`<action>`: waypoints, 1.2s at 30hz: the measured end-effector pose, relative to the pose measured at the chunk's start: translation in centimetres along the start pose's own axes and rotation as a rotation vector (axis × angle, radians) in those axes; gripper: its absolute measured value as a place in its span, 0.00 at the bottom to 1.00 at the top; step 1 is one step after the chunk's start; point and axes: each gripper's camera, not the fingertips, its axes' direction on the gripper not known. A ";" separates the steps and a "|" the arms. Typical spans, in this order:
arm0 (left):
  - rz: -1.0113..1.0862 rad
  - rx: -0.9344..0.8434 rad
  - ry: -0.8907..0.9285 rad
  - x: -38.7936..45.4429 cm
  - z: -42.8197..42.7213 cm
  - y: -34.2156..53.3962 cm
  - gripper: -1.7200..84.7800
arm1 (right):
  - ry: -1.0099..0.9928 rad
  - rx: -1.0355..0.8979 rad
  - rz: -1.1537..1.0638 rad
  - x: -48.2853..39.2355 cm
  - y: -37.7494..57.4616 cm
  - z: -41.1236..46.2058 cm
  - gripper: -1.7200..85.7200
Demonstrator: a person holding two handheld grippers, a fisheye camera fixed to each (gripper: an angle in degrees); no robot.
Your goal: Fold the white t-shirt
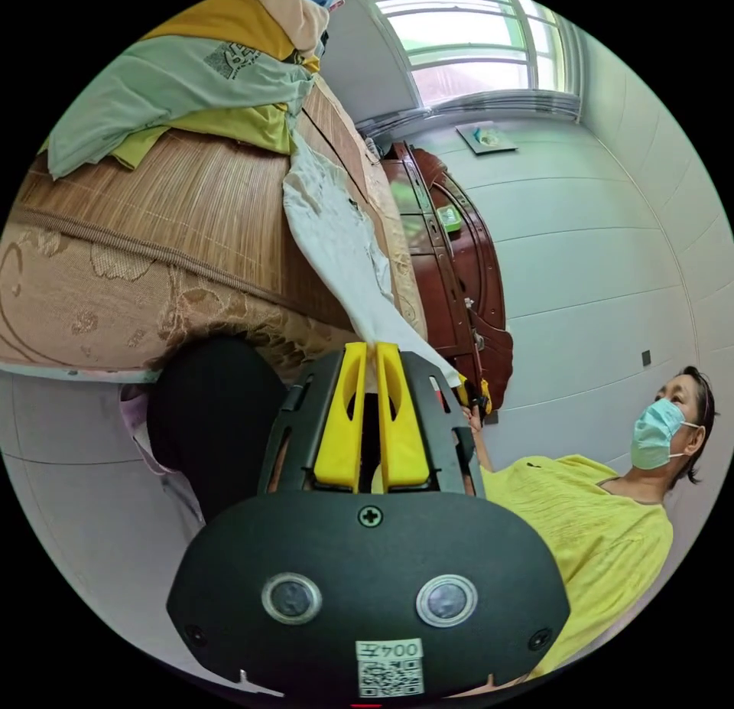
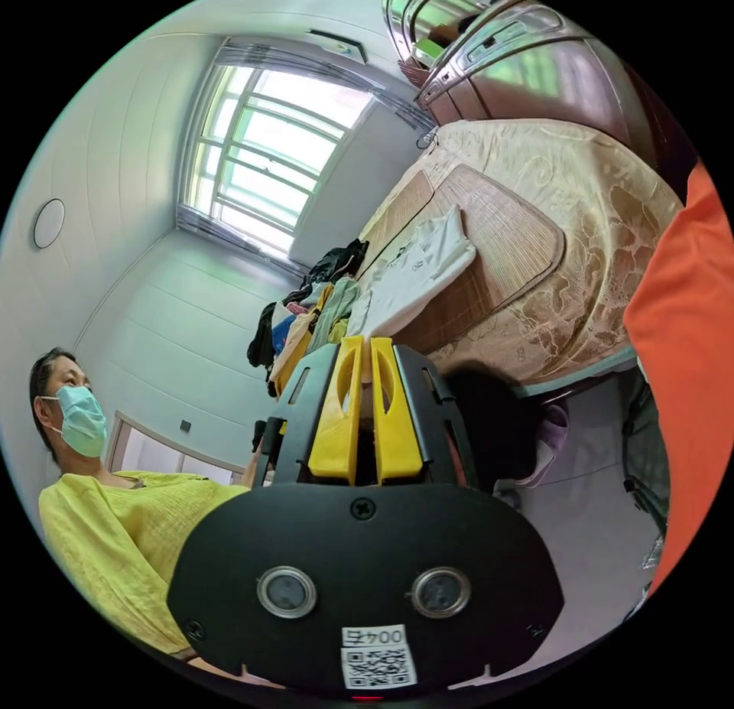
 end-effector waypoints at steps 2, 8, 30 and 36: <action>-0.016 0.010 0.013 0.5 -2.8 1.3 0.05 | 0.001 -0.009 0.005 -0.8 0.8 -1.0 0.05; -0.106 0.031 0.117 0.2 -8.1 4.6 0.05 | -0.008 -0.007 0.057 -2.4 3.4 -3.8 0.04; -0.170 0.273 0.235 -0.4 -5.8 -29.2 0.05 | -0.104 0.110 0.212 -0.3 -19.9 5.8 0.05; -0.249 0.274 0.165 -6.3 0.9 -37.7 0.05 | -0.021 0.064 0.260 3.7 -26.4 12.7 0.05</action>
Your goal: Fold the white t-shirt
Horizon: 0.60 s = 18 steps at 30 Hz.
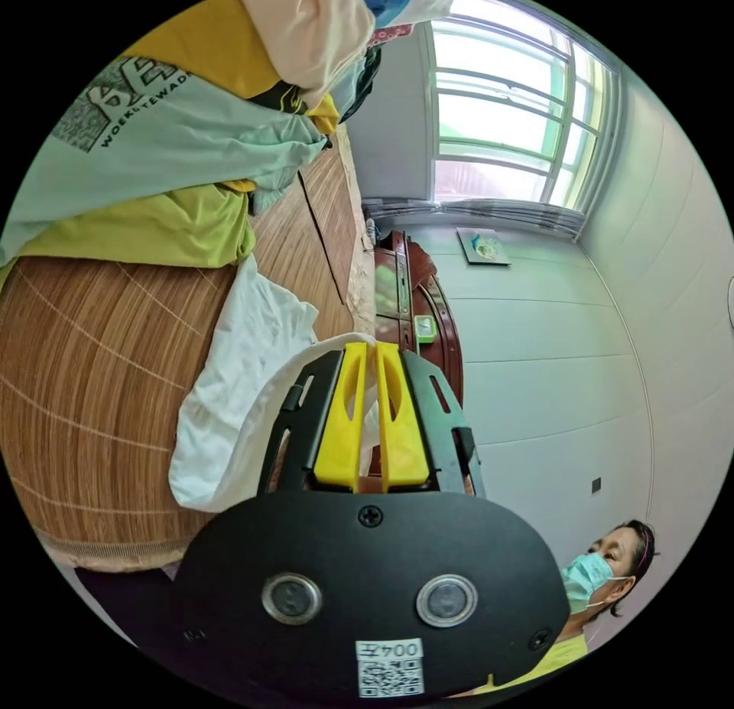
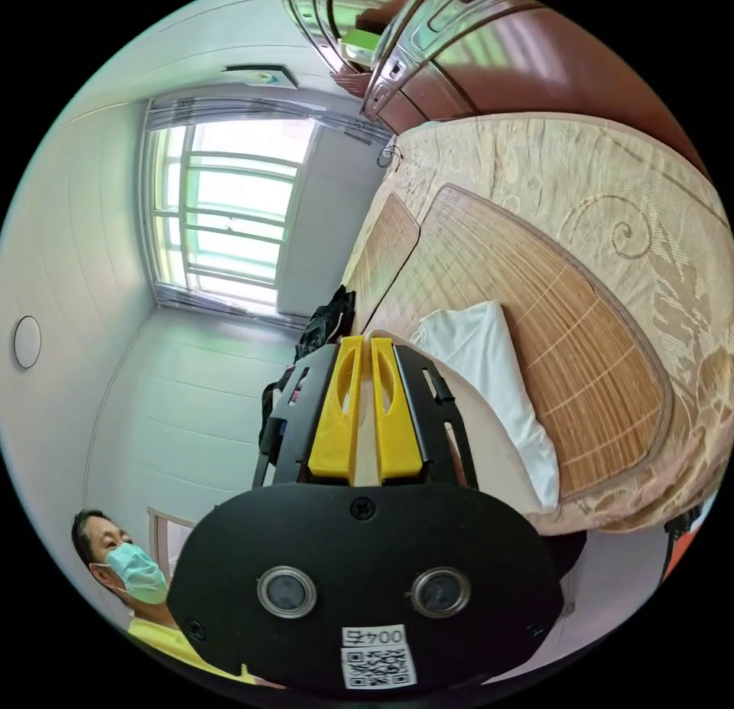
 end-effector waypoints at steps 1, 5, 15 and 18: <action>-0.015 0.000 -0.019 -1.5 1.6 -1.3 0.05 | 0.019 -0.005 0.015 0.7 -1.1 1.5 0.05; -0.065 0.000 -0.092 -7.3 7.0 -4.3 0.05 | 0.056 -0.020 0.058 3.3 -3.8 5.9 0.05; -0.066 0.133 -0.108 -15.1 13.9 -4.0 0.04 | 0.045 0.118 0.099 7.1 -4.9 13.0 0.11; 0.027 0.176 -0.144 -14.5 14.1 -2.1 0.04 | 0.106 0.120 -0.062 4.0 -3.6 12.8 0.11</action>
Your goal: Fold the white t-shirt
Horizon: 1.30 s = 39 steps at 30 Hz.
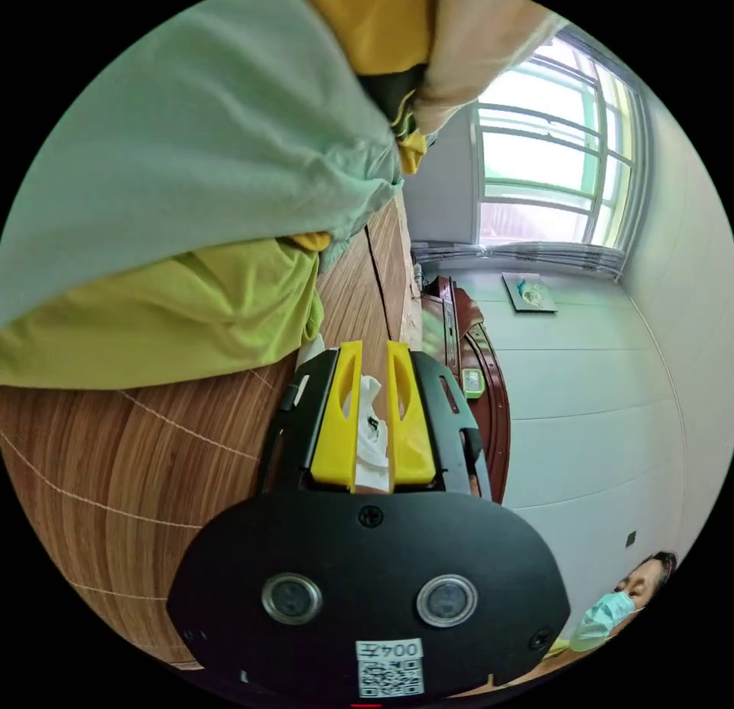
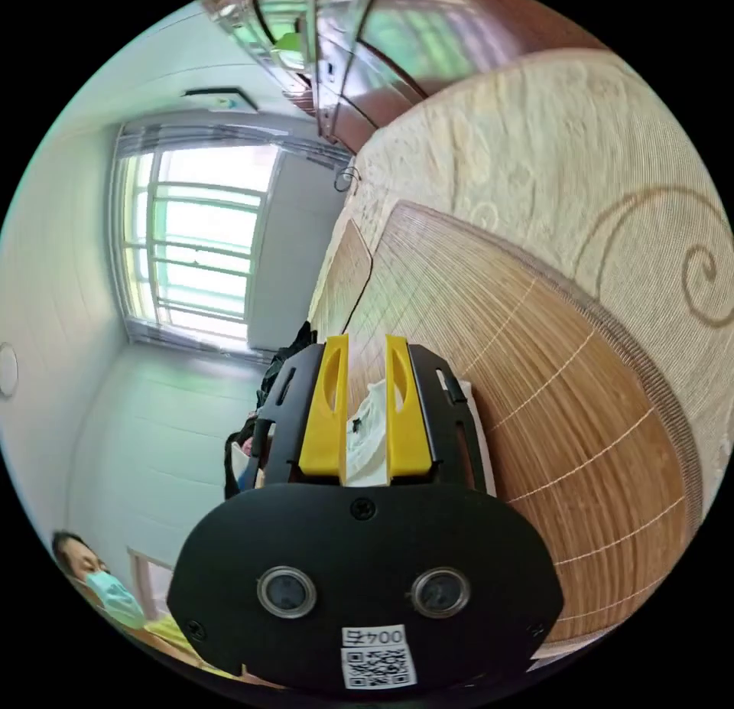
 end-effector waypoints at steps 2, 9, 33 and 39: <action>0.273 0.016 -0.117 4.1 -1.1 3.6 0.04 | 0.115 -0.045 -0.147 -3.1 1.5 -0.5 0.11; 0.936 -0.033 -0.442 6.3 -3.6 25.4 0.04 | 0.587 -0.240 -0.649 -10.2 17.6 -0.7 0.09; 1.121 -0.475 -0.672 -13.5 12.4 45.2 0.09 | 0.620 -0.389 -0.611 -2.7 27.9 2.3 0.16; 1.069 -0.474 -0.646 -16.9 13.5 44.3 0.07 | 0.645 -0.458 -0.632 -1.5 27.0 5.2 0.16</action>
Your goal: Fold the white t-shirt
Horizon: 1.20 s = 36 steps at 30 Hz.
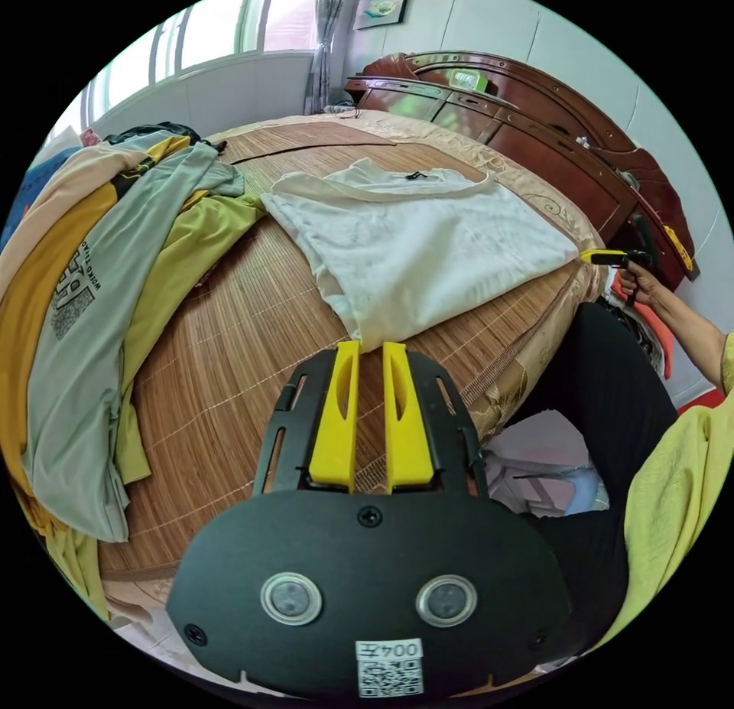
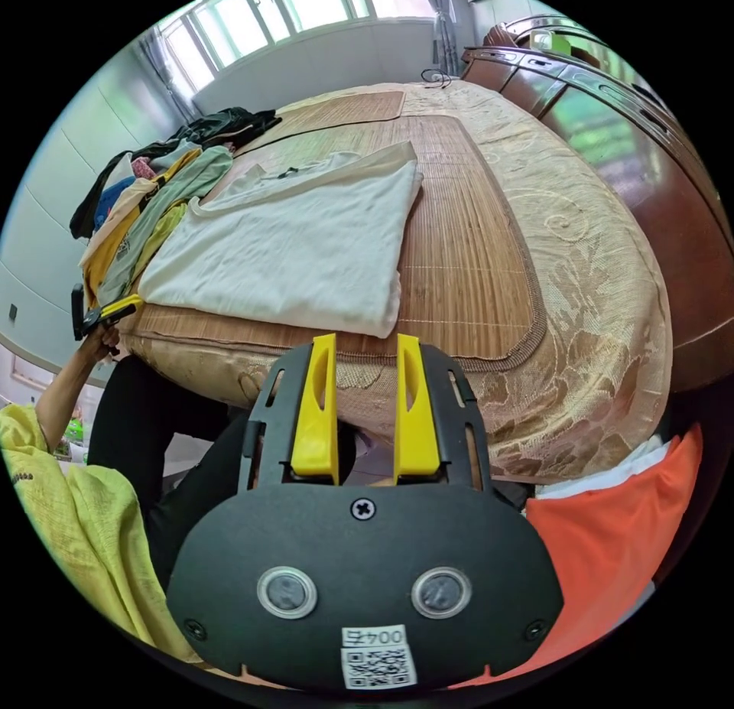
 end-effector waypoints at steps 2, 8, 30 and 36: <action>-0.008 0.003 0.003 -0.4 1.2 0.4 0.06 | 0.008 -0.010 -0.006 -0.1 -0.5 0.7 0.15; -0.030 -0.027 0.019 -2.0 3.3 1.2 0.05 | -0.029 -0.031 -0.029 -0.7 -1.5 1.8 0.08; -0.151 0.116 -0.064 -5.5 -0.4 13.0 0.04 | -0.086 0.112 0.119 -5.0 6.8 0.2 0.10; 0.099 0.118 -0.128 2.5 3.3 4.3 0.05 | 0.091 0.098 -0.260 -14.3 1.0 2.4 0.11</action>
